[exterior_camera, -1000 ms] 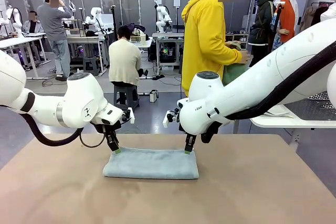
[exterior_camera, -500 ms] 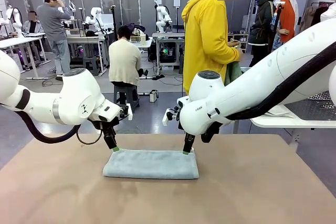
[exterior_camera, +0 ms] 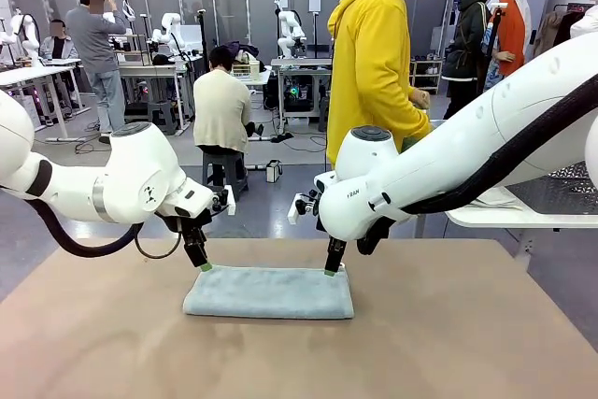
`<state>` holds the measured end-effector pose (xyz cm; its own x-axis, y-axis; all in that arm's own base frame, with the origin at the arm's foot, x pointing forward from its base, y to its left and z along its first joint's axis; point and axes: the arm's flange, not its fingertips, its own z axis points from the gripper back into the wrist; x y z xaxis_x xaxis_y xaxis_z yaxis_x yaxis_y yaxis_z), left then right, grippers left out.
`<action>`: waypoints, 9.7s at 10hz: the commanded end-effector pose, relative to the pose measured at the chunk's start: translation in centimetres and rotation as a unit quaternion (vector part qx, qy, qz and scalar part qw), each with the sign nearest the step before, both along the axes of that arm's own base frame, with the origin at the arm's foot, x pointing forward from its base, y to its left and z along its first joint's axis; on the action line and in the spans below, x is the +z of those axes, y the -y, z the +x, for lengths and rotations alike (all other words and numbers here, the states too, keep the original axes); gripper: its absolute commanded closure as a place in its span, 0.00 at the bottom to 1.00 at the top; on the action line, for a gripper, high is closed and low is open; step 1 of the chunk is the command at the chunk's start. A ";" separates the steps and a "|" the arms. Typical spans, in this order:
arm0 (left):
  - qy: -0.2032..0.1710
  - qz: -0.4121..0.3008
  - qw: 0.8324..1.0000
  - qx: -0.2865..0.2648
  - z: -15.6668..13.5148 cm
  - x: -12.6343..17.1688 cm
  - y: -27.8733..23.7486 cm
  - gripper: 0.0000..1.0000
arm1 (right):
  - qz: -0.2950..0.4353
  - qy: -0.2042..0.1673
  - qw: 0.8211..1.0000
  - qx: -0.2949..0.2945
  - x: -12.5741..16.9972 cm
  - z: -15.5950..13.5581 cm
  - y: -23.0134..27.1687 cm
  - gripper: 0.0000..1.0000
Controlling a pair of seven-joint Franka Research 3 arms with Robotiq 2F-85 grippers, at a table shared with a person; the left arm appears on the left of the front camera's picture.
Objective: Fold the towels and place them in the basket.
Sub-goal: When a person lays out a Towel with hook on the table, fold it in half twice, then place the folded Towel with hook on the right side of the table.
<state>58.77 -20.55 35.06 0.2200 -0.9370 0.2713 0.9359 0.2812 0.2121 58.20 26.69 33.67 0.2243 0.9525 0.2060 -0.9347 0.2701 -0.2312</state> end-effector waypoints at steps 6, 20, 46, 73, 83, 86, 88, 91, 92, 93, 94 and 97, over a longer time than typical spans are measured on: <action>-0.028 -0.044 0.997 0.062 -3.4 5.8 -1.7 0.00 | -0.013 -0.006 0.993 -0.116 6.1 -1.9 -0.4 0.00; -0.058 -0.086 0.973 0.208 -19.5 11.0 -13.8 0.00 | 0.015 -0.045 0.905 -0.422 2.1 -4.7 1.9 0.00; -0.058 -0.086 0.973 0.208 -19.5 11.0 -13.8 0.00 | 0.076 -0.148 0.783 -0.599 -5.1 0.0 2.1 1.00; -0.058 -0.086 0.973 0.208 -19.5 11.0 -13.8 0.00 | 0.076 -0.135 0.802 -0.577 1.6 -2.4 -15.4 1.00; -0.058 -0.086 0.973 0.208 -19.5 11.0 -13.8 0.00 | 0.118 -0.138 0.795 -0.579 0.9 -2.7 -15.2 0.00; -0.058 -0.086 0.973 0.208 -19.5 11.0 -13.8 0.00 | 0.125 -0.152 0.794 -0.576 0.9 -2.6 -13.9 0.01; -0.058 -0.086 0.973 0.208 -19.5 11.0 -13.8 0.00 | 0.126 -0.162 0.794 -0.572 1.1 -2.4 -12.7 0.00; -0.058 -0.086 0.973 0.208 -19.5 11.0 -13.8 0.00 | 0.113 -0.149 0.793 -0.580 0.8 -1.6 -14.8 0.00; -0.058 -0.086 0.973 0.208 -19.5 11.0 -13.8 0.00 | 0.113 -0.149 0.793 -0.580 0.8 -1.6 -14.8 0.00; -0.058 -0.086 0.973 0.208 -19.5 11.0 -13.8 0.00 | 0.113 -0.149 0.793 -0.580 0.8 -1.6 -14.8 0.00; -0.058 -0.086 0.973 0.208 -19.5 11.0 -13.8 0.00 | 0.113 -0.149 0.793 -0.580 0.8 -1.6 -14.8 0.00; -0.058 -0.086 0.973 0.208 -19.5 11.0 -13.8 0.00 | 0.113 -0.149 0.793 -0.580 0.8 -1.6 -14.8 0.00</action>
